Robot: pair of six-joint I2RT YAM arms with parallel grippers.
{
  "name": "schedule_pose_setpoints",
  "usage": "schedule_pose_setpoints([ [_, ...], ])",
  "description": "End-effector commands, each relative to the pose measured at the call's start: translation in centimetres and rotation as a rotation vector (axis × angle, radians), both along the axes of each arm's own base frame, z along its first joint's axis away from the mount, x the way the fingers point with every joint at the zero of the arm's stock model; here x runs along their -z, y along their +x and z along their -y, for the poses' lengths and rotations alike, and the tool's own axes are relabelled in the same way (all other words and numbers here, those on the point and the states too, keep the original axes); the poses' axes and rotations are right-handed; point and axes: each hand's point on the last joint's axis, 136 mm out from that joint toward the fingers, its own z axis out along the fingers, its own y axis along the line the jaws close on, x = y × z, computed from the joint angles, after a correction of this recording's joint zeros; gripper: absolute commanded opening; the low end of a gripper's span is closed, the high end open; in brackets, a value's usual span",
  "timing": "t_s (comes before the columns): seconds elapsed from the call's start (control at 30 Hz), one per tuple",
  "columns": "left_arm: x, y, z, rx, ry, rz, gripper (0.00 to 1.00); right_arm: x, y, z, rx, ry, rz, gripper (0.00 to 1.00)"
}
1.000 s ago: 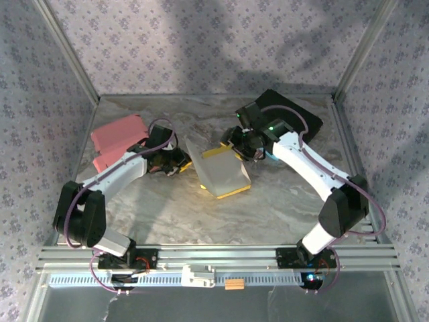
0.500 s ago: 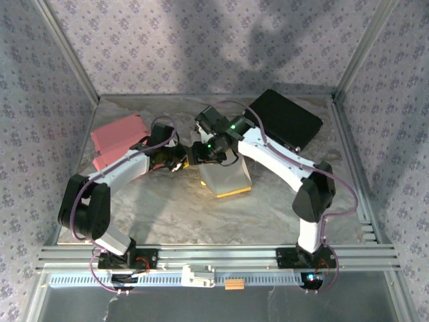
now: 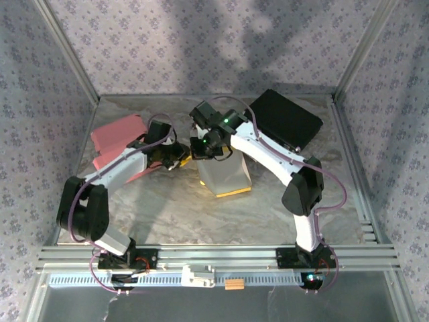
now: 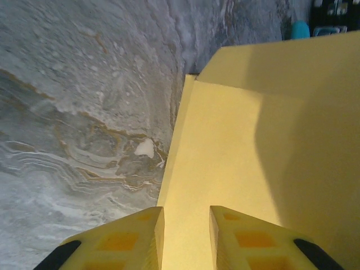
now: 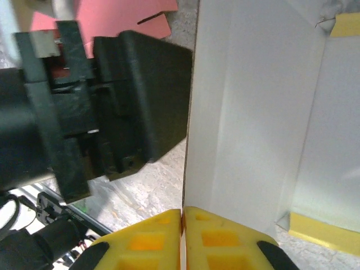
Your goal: Fold the paper box
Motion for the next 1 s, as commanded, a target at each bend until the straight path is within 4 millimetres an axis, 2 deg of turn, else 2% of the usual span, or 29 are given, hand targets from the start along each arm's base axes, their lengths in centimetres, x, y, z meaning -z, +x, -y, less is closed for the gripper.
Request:
schedule_pose_setpoints([
  [0.0,-2.9,-0.7,-2.6,-0.020,0.093,0.054,0.29,-0.2,0.7,0.5,0.107,-0.019,-0.017,0.03],
  [0.03,-3.2,-1.0,-3.2,-0.026,0.119,0.058,0.29,-0.3,0.8,0.5,0.132,-0.017,-0.018,0.00],
  [0.17,-4.4,-2.7,-5.3,-0.043,0.203,0.079,0.30,-0.4,1.2,0.0,0.250,0.006,-0.032,0.00],
  [0.3,-5.2,-5.0,-7.1,-0.058,0.249,0.084,0.30,-0.8,2.0,1.2,0.465,-0.022,-0.038,0.00],
  [0.43,-5.6,-7.2,-7.9,-0.051,0.248,0.083,0.31,-0.4,2.2,2.4,0.684,-0.026,-0.088,0.00],
  [0.63,-6.5,-10.2,-8.7,-0.024,0.240,0.090,0.31,-0.1,2.1,2.7,0.950,-0.009,-0.115,0.00],
  [0.73,-6.8,-11.6,-8.9,-0.001,0.234,0.091,0.31,-0.5,2.6,1.1,0.974,0.029,-0.110,0.00],
  [0.87,-7.2,-12.8,-9.3,0.019,0.239,0.099,0.31,-0.4,3.2,-0.6,0.906,0.016,-0.095,0.00],
  [0.97,-7.6,-13.2,-9.5,0.030,0.245,0.110,0.31,-1.2,3.5,0.5,0.902,-0.027,-0.035,0.00],
])
